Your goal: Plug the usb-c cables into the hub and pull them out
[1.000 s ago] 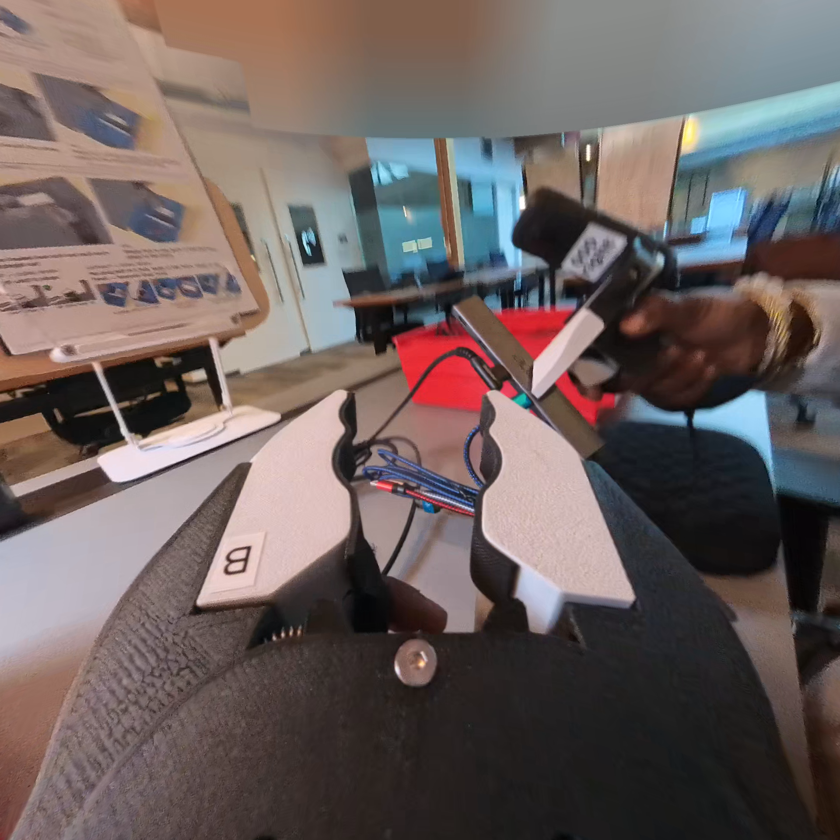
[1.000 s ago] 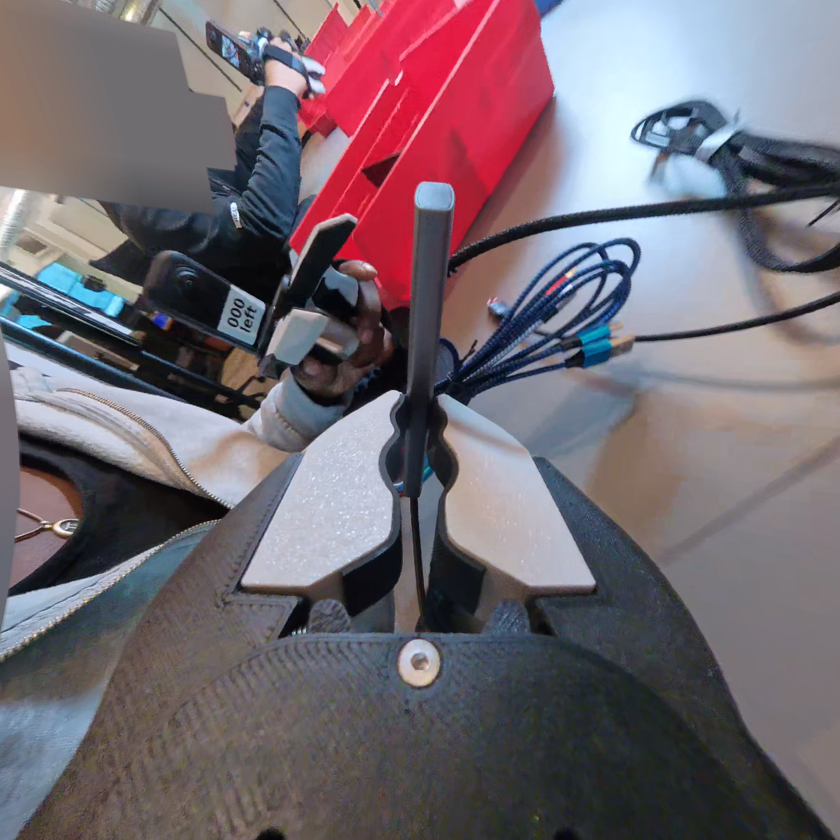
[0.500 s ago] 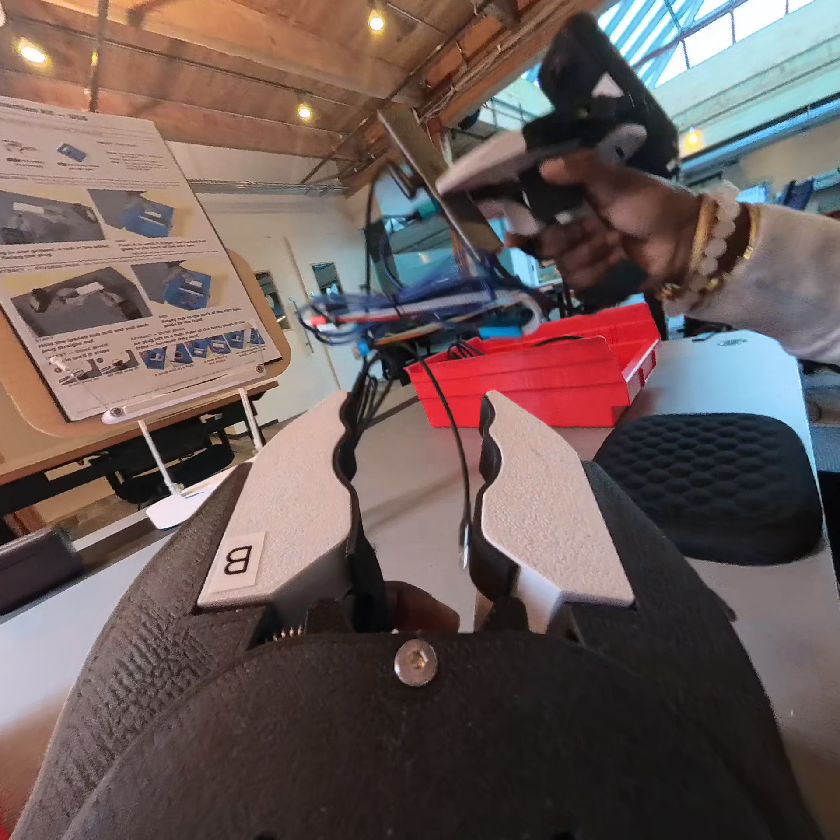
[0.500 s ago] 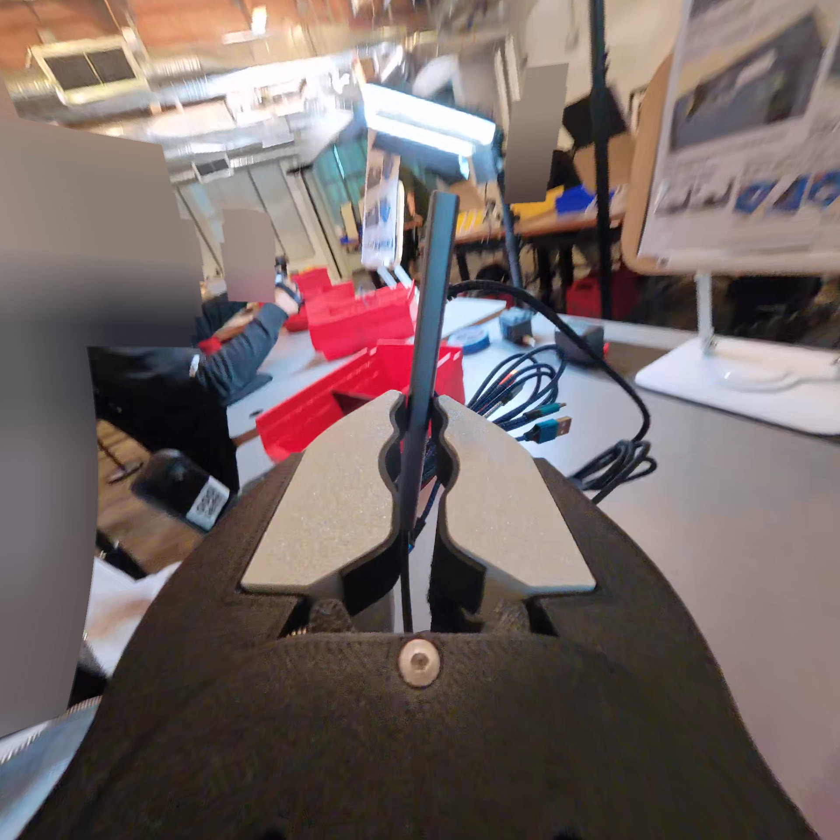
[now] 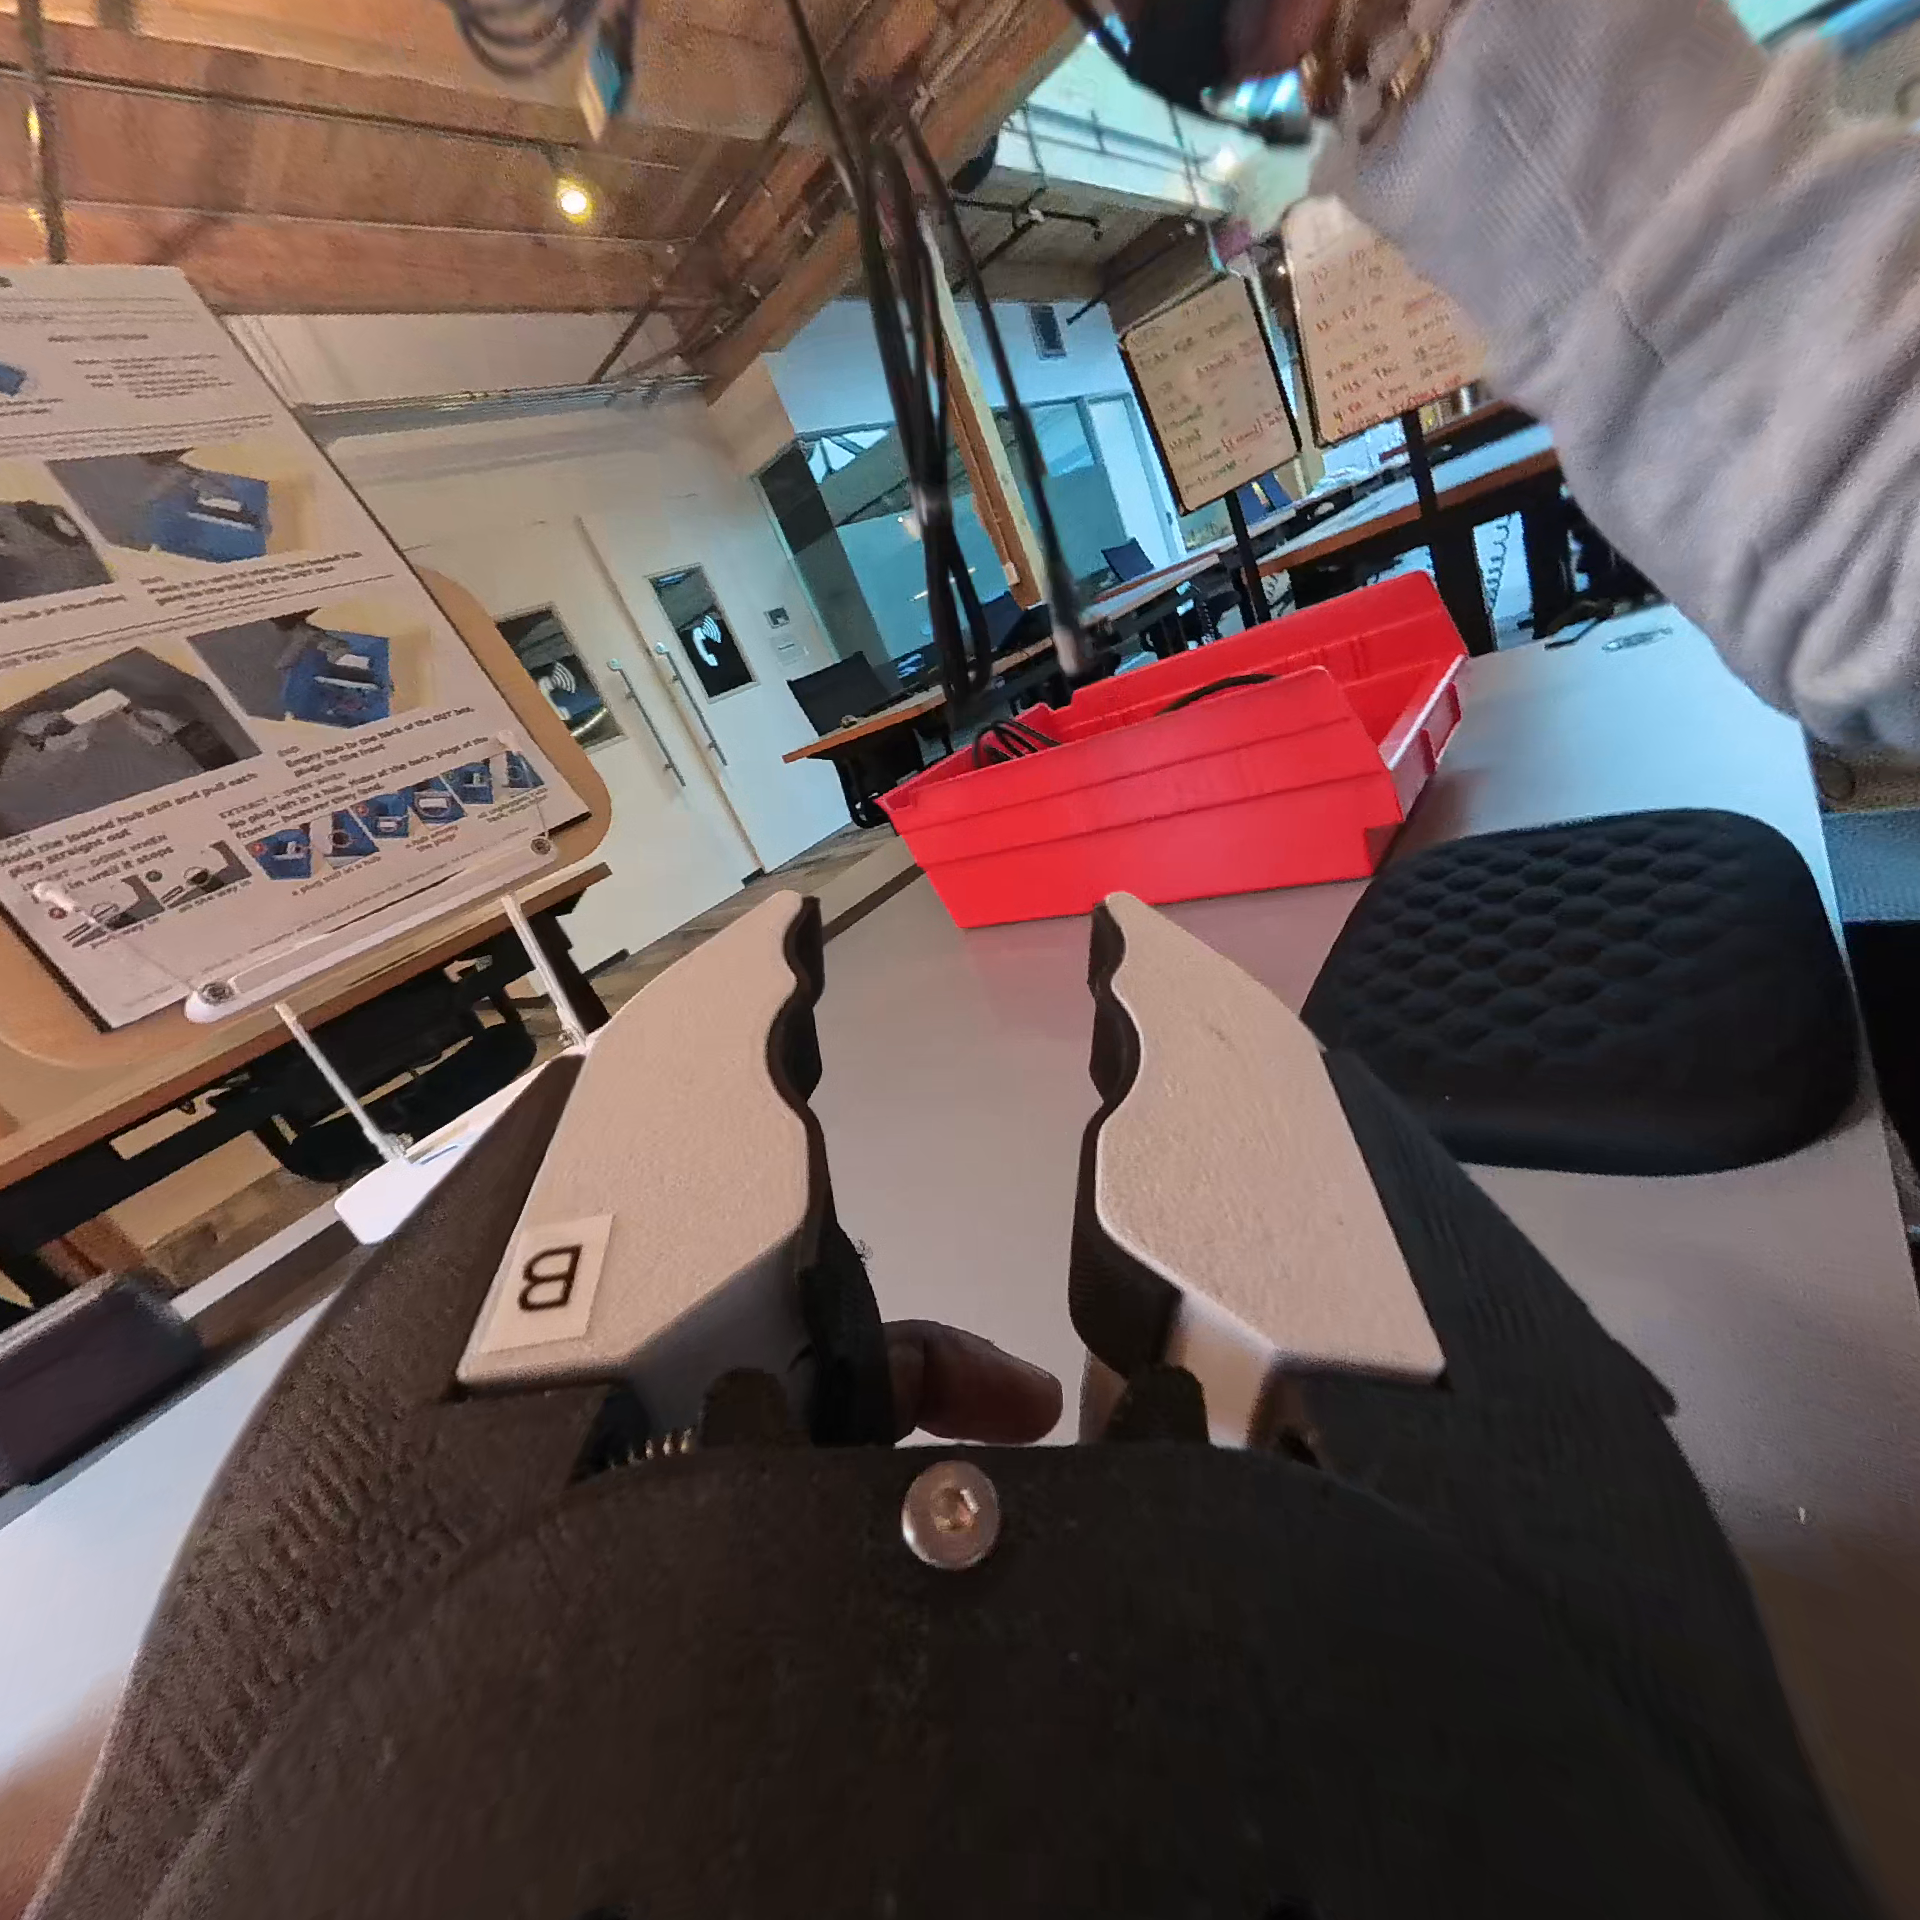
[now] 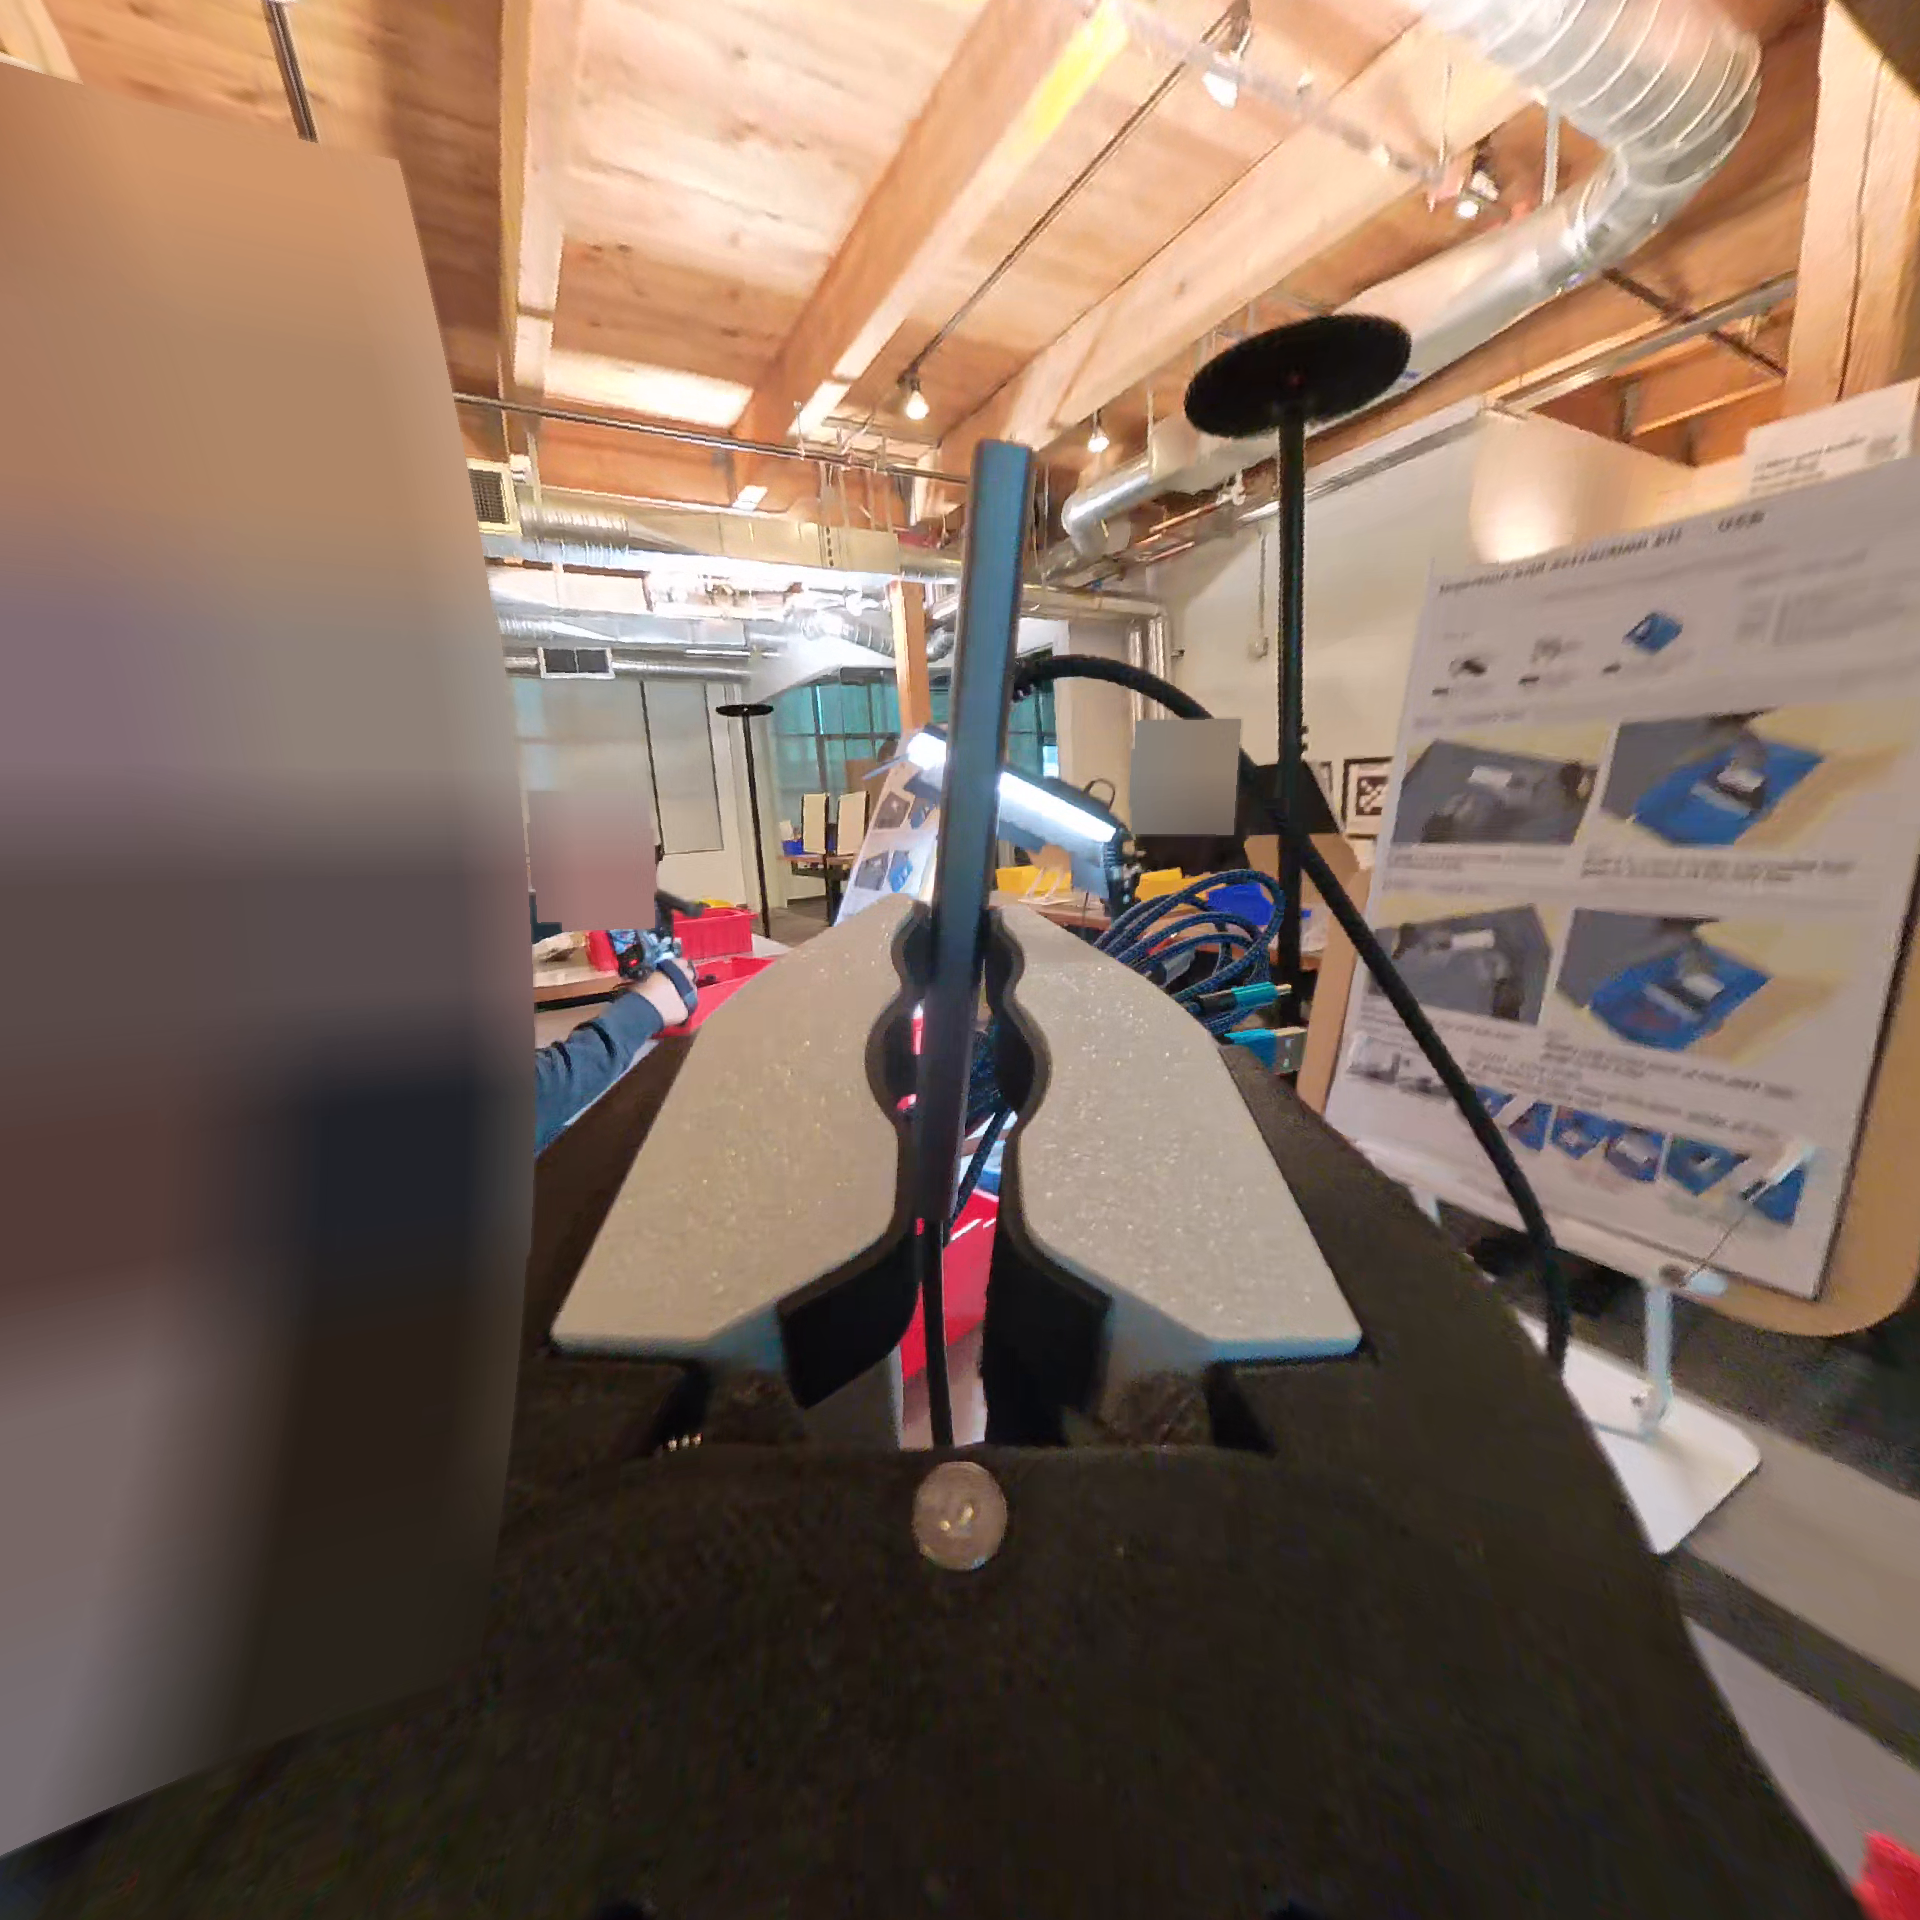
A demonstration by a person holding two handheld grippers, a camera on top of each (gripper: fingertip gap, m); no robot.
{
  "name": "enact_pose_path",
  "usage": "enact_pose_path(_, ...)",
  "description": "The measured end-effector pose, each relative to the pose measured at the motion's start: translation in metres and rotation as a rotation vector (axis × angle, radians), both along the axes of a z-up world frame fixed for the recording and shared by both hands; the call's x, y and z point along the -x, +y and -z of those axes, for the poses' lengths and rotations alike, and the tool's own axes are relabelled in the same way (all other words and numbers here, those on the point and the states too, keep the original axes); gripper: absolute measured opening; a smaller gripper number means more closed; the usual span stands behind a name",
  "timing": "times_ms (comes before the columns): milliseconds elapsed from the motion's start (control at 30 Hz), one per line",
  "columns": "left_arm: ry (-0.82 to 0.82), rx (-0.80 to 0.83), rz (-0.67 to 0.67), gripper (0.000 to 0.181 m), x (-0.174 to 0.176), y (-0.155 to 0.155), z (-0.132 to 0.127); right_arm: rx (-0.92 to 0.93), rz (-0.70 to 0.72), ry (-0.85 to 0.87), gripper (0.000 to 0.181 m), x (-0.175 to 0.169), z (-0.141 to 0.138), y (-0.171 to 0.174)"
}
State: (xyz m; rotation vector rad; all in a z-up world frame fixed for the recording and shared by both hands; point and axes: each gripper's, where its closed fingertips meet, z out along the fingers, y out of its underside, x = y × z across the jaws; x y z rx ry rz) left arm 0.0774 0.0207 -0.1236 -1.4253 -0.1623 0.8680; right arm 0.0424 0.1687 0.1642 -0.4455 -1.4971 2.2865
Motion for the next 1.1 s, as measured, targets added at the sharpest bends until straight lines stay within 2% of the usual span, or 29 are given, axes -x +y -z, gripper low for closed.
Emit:
enact_pose_path(133, 0.042, 0.081, 0.005, 0.049, -0.004, 0.008, 0.007, -0.042, 0.062, 0.019, 0.01, 0.004, -0.019, 0.03)
enact_pose_path(333, 0.113, 0.179, -0.021, 0.047, -0.006, 0.014, 0.015, -0.069, 0.121, -0.016, 0.01, 0.011, -0.008, 0.086)
enact_pose_path(533, 0.086, 0.134, -0.023, 0.047, -0.003, 0.011, 0.01, -0.14, 0.108, -0.006, 0.01, 0.021, 0.017, 0.126)
enact_pose_path(633, 0.092, 0.076, 0.019, 0.053, -0.008, 0.009, 0.003, -0.177, 0.11, -0.082, 0.009, 0.039, 0.052, 0.134)
enact_pose_path(733, 0.082, 0.008, 0.055, 0.057, -0.011, 0.006, -0.004, -0.237, 0.109, -0.123, 0.01, 0.051, 0.099, 0.139)
enact_pose_path(867, 0.052, -0.028, 0.06, 0.059, -0.008, 0.003, -0.006, -0.312, 0.25, -0.229, 0.009, 0.078, 0.17, 0.159)
enact_pose_path(1033, 0.064, 0.009, 0.077, 0.059, -0.011, 0.008, -0.002, -0.421, 0.529, -0.593, 0.01, 0.113, 0.275, 0.2)
enact_pose_path(1100, 0.074, 0.033, 0.083, 0.059, -0.012, 0.01, 0.0, -0.462, 0.523, -0.714, 0.01, 0.113, 0.309, 0.195)
